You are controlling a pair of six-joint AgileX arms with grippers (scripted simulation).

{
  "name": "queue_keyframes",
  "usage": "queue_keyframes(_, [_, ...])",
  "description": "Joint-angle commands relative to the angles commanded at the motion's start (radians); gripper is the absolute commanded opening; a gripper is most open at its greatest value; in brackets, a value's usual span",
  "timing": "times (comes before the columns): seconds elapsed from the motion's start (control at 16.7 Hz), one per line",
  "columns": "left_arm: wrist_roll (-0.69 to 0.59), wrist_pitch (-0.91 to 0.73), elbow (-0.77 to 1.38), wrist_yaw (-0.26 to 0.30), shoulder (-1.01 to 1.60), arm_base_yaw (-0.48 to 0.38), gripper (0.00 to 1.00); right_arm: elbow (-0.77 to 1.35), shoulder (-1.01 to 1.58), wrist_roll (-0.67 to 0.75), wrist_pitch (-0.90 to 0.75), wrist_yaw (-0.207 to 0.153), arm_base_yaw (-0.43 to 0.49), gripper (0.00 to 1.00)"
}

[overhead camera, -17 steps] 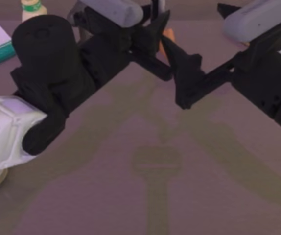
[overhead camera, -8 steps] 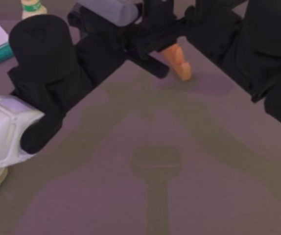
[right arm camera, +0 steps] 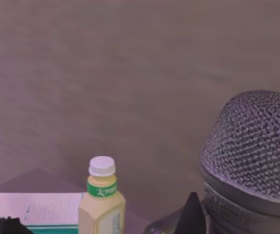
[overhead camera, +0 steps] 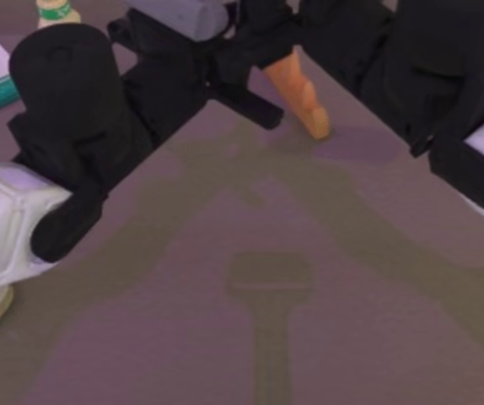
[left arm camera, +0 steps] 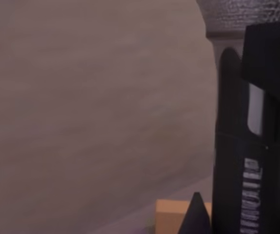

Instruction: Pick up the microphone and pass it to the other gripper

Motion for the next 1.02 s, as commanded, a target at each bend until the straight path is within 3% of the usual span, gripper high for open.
queue_keyframes(0.72, [0.000, 0.000, 0.000, 0.000, 0.000, 0.000, 0.00, 0.000, 0.000, 0.000, 0.000, 0.000, 0.000, 0.02])
queue_keyframes(1.02, [0.000, 0.000, 0.000, 0.000, 0.000, 0.000, 0.00, 0.000, 0.000, 0.000, 0.000, 0.000, 0.000, 0.00])
